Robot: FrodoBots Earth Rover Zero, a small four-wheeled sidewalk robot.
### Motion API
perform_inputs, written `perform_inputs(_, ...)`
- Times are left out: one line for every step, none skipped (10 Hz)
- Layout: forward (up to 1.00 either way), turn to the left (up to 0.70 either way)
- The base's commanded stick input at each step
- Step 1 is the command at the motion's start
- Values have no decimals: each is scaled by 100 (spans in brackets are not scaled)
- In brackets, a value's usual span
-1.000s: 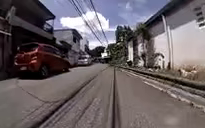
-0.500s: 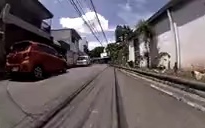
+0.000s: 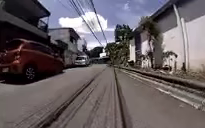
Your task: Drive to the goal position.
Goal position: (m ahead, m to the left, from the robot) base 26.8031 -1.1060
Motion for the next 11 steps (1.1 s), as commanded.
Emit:
perform_inputs(85, 0)
perform_inputs(85, 0)
perform_inputs(85, 0)
perform_inputs(85, 0)
perform_inputs(85, 0)
perform_inputs(85, 0)
perform_inputs(85, 0)
perform_inputs(85, 0)
perform_inputs(85, 0)
perform_inputs(85, 0)
perform_inputs(85, 0)
